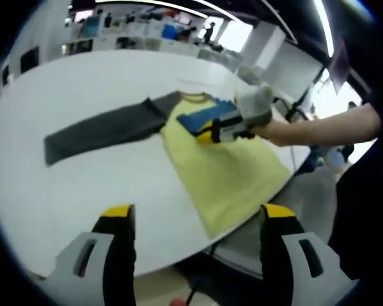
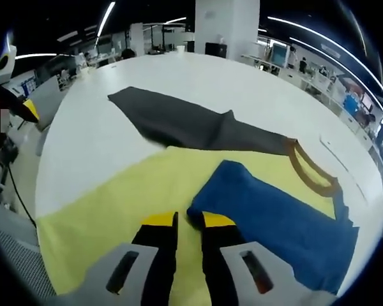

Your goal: Fold the garment on the visible template until the final outline fits inside the template.

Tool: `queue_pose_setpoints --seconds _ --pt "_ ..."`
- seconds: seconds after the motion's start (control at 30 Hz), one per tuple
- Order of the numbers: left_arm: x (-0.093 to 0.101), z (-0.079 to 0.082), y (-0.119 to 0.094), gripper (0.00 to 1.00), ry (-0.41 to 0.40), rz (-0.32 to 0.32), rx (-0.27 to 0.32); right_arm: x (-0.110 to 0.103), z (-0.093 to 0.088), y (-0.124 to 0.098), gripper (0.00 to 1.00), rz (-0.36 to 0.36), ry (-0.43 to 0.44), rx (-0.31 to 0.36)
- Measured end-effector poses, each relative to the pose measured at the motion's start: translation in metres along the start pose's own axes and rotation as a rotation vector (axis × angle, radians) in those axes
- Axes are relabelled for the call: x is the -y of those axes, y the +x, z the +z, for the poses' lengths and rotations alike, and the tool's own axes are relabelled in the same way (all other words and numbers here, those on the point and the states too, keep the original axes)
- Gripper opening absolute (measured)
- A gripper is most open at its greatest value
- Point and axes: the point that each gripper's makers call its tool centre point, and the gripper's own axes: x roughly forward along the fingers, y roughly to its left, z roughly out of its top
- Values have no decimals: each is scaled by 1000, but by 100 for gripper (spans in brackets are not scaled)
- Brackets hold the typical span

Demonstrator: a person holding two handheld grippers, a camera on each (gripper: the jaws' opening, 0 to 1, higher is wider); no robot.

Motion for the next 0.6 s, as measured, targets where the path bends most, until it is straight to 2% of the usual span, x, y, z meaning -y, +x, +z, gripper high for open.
queue_pose_setpoints --seconds 0.17,0.33,0.47,0.6 --pt "6 3 0 77 11 -9 9 -4 4 -15 13 12 -3 20" --pt "14 16 2 82 2 -9 51 -2 14 -41 18 11 60 79" --pt "23 23 5 84 13 -8 60 -3 24 -64 27 31 126 136" --pt "32 27 7 86 29 -11 60 -10 20 -84 38 67 131 151"
